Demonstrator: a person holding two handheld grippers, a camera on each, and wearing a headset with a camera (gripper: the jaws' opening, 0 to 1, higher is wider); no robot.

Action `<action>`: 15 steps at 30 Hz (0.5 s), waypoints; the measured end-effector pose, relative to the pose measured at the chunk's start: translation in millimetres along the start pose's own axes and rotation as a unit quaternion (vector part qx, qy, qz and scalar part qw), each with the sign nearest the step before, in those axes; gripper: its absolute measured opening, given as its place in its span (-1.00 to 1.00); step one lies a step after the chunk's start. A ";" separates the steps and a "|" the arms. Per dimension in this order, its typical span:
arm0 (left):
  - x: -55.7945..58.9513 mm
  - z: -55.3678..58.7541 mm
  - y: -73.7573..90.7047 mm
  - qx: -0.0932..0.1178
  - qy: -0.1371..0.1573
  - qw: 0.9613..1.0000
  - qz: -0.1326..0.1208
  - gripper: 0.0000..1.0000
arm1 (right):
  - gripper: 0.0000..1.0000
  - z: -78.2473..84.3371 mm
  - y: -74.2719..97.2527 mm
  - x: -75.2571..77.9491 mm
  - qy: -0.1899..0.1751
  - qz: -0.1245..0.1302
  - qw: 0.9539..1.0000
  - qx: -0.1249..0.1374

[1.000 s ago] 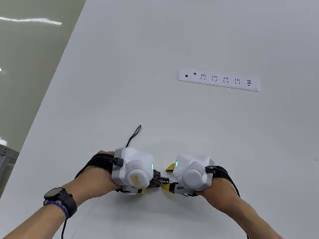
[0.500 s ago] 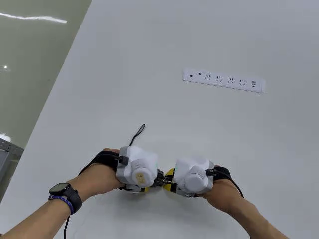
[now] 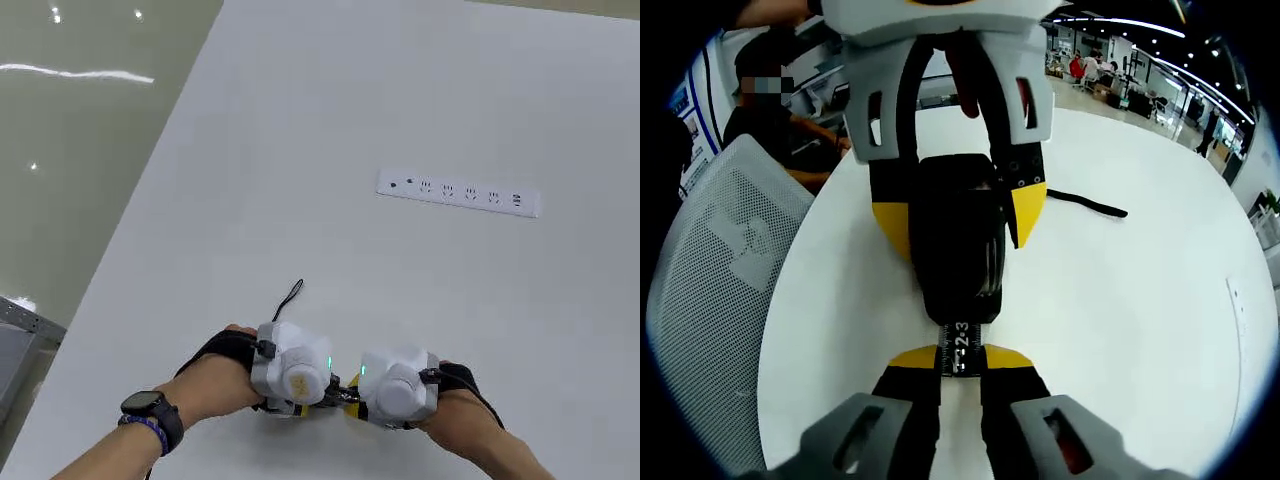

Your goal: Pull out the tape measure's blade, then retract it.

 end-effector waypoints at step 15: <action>-0.8 2.2 -0.4 0.000 0.012 1.000 -0.001 -0.26 | -0.74 5.9 6.8 -1.0 0.006 -0.002 1.000 -0.009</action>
Point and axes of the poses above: the centre of the closed fingertips' face, and the gripper's own axes: y roughly backward along the fingers, x roughly to its right, z roughly out of its underside, the point moved 1 cm from there along y, roughly backward along the fingers, and after that the axes turned 11 degrees about x, right-handed, at the moved point
